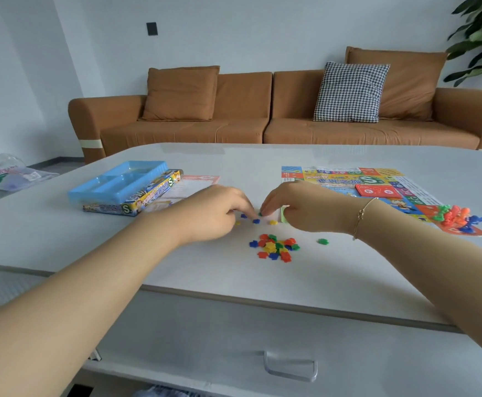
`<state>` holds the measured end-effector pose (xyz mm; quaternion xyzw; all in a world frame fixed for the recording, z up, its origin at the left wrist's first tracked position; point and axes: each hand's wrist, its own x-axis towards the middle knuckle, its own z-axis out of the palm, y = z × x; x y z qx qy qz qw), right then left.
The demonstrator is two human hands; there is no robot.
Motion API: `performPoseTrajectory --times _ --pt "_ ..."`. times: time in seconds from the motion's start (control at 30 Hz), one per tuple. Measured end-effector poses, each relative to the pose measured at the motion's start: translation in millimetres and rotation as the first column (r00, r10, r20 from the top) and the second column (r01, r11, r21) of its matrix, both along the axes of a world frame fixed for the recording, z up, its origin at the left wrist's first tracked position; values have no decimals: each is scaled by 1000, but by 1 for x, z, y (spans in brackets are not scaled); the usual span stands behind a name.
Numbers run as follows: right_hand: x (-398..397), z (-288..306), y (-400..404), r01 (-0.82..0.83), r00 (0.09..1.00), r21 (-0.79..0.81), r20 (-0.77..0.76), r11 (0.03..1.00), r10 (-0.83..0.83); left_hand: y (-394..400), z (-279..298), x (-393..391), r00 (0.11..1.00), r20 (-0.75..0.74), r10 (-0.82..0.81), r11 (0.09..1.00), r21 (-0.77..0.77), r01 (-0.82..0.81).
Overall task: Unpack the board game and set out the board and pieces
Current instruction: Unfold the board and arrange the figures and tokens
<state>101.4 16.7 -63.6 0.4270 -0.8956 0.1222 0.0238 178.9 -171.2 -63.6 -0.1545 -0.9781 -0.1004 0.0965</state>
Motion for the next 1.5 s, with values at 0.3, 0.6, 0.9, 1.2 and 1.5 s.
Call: performPoseTrajectory --times 0.3,0.6,0.9,1.2,1.5 --pt "14 2 14 -13 1000 91 13 996 11 1 -6 1 999 25 40 995 -88 -38" --pt "7 6 18 50 998 -8 41 999 -49 -6 -3 -6 989 -73 130 986 -94 -137" --pt "10 1 18 -2 999 18 52 1000 1 1 -6 -18 987 51 155 979 -143 -147" --pt "21 9 32 -8 1000 -52 29 999 10 18 3 -67 958 144 247 952 -221 -212" --pt "6 6 52 37 999 -113 32 993 -34 18 -5 -118 967 155 205 979 -49 -199"
